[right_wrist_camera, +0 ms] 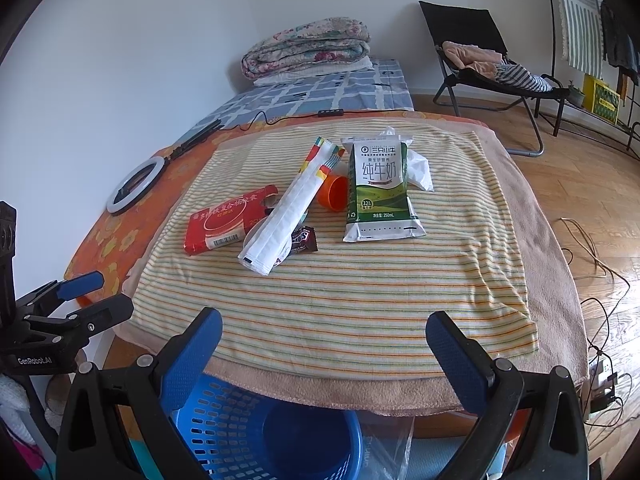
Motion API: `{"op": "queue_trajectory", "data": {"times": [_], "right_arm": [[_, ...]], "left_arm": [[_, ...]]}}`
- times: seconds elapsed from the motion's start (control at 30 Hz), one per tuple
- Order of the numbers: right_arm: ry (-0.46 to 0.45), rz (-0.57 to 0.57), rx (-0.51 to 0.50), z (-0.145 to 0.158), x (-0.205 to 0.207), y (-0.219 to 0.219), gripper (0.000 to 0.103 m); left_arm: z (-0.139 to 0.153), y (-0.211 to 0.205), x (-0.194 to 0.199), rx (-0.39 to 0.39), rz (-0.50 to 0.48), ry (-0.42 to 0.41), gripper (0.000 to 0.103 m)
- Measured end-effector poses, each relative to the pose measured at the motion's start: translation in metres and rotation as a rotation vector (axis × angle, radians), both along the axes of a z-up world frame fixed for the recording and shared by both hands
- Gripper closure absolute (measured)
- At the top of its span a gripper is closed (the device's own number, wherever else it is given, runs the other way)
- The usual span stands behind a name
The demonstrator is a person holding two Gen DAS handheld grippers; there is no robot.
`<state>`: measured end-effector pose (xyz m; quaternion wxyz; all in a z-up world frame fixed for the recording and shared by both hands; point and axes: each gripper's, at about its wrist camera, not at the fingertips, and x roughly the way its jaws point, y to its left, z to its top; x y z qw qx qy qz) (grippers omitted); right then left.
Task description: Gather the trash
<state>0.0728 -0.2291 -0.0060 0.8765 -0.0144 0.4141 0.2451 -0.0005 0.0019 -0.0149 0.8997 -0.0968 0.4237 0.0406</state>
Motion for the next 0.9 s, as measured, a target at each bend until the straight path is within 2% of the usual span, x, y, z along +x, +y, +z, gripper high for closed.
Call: {"op": "queue_trajectory", "data": {"times": [0.9], "right_arm": [[0.002,-0.002,-0.008,-0.0014,0.0004,-0.0022,0.0]], "left_arm": [[-0.0016,0.0009,0.0008,-0.001,0.0,0.004,0.0]]}}
